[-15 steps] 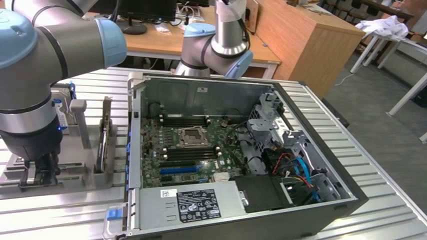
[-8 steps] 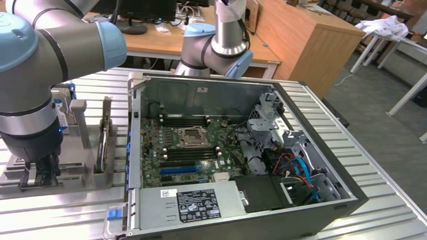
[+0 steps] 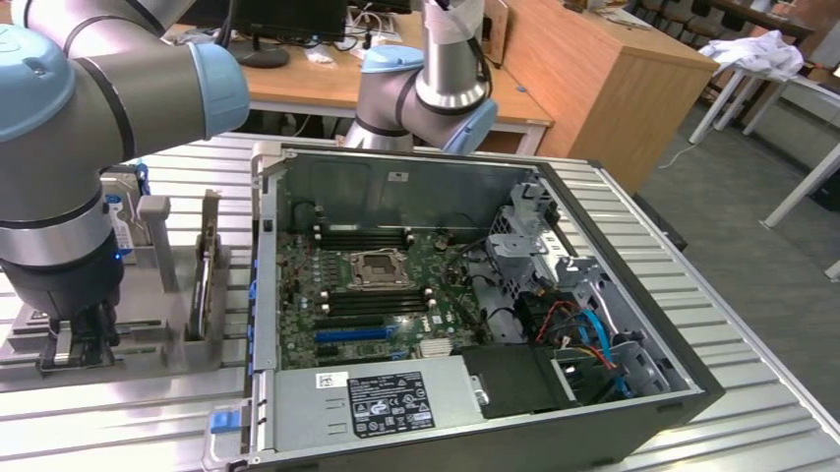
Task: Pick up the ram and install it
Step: 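Pick up the ram and move it above insertion slot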
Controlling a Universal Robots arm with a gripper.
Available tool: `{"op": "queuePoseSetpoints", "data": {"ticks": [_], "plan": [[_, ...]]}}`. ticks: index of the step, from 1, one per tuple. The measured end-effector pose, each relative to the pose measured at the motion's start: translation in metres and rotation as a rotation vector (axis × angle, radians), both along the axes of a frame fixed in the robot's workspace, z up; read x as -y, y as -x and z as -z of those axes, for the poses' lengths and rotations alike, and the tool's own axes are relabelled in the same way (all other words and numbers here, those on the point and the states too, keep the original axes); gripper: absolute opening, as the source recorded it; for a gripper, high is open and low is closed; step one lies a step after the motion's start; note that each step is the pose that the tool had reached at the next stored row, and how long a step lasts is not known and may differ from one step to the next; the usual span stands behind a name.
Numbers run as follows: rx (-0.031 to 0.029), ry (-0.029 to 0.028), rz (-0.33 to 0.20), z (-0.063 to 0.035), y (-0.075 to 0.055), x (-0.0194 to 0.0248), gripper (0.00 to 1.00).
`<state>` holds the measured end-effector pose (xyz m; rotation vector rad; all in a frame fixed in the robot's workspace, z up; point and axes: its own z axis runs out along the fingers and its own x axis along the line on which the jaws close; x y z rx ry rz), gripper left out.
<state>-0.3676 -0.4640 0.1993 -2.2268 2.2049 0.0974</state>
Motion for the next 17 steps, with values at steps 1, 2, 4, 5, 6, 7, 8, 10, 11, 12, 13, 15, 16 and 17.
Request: {"op": "queuePoseSetpoints", "data": {"ticks": [1,2,4,5,6,7,8,10,11,12,13,15,16,17], "plan": [[0.0,0.0,0.0,0.0,0.0,0.0,0.29],[-0.0001,0.0,0.0,0.0,0.0,0.0,0.29],[-0.0001,0.0,0.0,0.0,0.0,0.0,0.22],[-0.0001,0.0,0.0,0.0,0.0,0.0,0.22],[0.0,0.0,0.0,0.0,0.0,0.0,0.22],[-0.0001,0.0,0.0,0.0,0.0,0.0,0.22],[-0.0001,0.0,0.0,0.0,0.0,0.0,0.22],[-0.0001,0.0,0.0,0.0,0.0,0.0,0.22],[-0.0001,0.0,0.0,0.0,0.0,0.0,0.22],[-0.0001,0.0,0.0,0.0,0.0,0.0,0.22],[-0.0001,0.0,0.0,0.0,0.0,0.0,0.22],[0.0,0.0,0.0,0.0,0.0,0.0,0.22],[0.0,0.0,0.0,0.0,0.0,0.0,0.22],[-0.0001,0.0,0.0,0.0,0.0,0.0,0.22]]}}
